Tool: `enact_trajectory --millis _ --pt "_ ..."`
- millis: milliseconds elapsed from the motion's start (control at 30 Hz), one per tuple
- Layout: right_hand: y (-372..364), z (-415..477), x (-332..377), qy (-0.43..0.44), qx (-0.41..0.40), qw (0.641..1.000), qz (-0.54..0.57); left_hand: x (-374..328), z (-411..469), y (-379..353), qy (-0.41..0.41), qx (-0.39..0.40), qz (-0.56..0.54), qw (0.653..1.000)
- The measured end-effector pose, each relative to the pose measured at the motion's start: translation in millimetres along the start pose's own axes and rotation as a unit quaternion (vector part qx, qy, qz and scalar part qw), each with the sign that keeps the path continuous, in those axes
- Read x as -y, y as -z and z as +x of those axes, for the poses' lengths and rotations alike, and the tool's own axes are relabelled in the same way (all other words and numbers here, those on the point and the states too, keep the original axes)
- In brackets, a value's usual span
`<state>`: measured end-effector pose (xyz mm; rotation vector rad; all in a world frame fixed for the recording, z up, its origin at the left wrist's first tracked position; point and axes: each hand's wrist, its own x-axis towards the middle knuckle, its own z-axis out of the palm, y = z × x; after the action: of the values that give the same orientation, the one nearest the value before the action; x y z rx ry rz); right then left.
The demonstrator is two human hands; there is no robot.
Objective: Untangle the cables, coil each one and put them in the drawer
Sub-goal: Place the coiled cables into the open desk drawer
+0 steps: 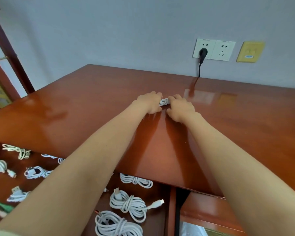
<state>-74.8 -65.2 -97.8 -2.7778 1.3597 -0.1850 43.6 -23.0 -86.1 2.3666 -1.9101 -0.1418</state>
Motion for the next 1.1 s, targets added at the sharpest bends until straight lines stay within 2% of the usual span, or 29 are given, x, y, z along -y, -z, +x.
enact_trajectory --millis 333,567,833,1100 --pt "3 11 -2 -0.017 -0.024 1.0 -0.006 2 11 0 0.003 -0.009 -0.003 1.0" --pt "5 9 0 -0.019 -0.019 0.997 0.075 16 -3 13 0.001 0.058 -0.07 0.996" --pt "11 -26 44 0.018 0.041 0.991 0.129 46 -57 30 -0.007 0.11 -0.064 0.992" --pt "24 -82 98 0.082 0.13 0.98 0.129 65 -144 35 -0.007 0.12 -0.022 0.992"
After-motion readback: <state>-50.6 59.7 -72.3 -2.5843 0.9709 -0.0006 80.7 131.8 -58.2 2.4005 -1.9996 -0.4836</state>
